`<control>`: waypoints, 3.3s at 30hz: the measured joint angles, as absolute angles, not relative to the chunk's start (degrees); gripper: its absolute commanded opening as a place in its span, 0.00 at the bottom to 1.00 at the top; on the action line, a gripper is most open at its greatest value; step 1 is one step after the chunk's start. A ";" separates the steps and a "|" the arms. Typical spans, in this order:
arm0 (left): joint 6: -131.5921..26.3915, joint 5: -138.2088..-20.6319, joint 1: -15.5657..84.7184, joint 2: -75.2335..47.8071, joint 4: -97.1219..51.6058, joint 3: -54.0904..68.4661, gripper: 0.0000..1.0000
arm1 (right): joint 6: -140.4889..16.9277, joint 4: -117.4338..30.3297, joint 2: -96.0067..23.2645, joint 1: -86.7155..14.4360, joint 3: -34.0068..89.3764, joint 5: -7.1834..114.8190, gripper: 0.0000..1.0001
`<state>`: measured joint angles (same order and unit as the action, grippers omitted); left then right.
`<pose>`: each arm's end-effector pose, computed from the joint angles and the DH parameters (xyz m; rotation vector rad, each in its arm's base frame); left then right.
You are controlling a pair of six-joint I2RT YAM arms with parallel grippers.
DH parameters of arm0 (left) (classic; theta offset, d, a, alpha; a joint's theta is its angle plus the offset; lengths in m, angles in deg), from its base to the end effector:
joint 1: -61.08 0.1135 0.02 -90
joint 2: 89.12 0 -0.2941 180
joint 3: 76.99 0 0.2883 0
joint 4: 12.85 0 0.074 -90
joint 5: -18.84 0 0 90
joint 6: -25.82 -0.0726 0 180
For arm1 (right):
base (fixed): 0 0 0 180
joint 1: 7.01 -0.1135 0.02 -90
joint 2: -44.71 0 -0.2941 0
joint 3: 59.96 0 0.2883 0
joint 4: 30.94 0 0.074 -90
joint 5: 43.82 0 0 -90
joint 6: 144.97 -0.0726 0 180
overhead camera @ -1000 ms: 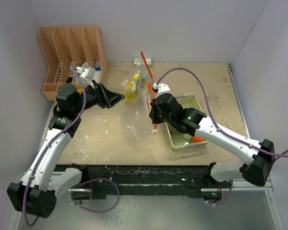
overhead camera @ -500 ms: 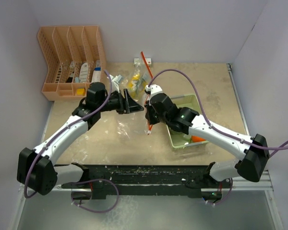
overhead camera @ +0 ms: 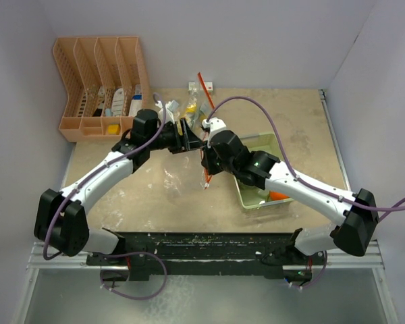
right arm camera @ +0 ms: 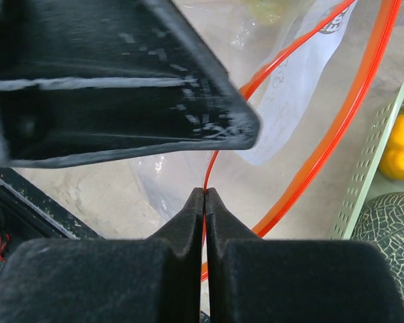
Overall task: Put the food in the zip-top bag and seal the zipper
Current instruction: Open the zipper of the food storage bag.
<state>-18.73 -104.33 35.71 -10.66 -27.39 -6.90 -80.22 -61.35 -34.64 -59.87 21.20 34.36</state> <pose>0.3178 -0.1946 0.3072 0.0428 2.1676 -1.3334 0.2420 0.2949 0.3422 -0.3784 2.0845 0.6211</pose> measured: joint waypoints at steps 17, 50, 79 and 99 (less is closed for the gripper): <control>-23.45 -101.40 32.04 -3.19 -31.95 -0.84 0.06 | -79.94 -60.67 -34.45 -59.96 21.48 35.11 0.00; -27.80 -96.76 31.80 -13.61 -33.81 -4.86 0.00 | -92.68 -70.62 -27.74 -59.09 23.53 24.86 0.60; -27.36 -94.91 31.80 -17.68 -35.32 -4.89 0.00 | -101.36 -62.44 -28.89 -58.69 24.04 32.16 0.52; -27.45 -94.93 31.80 -17.68 -35.43 -4.86 0.00 | -104.57 -65.46 -37.07 -58.69 25.98 31.02 0.09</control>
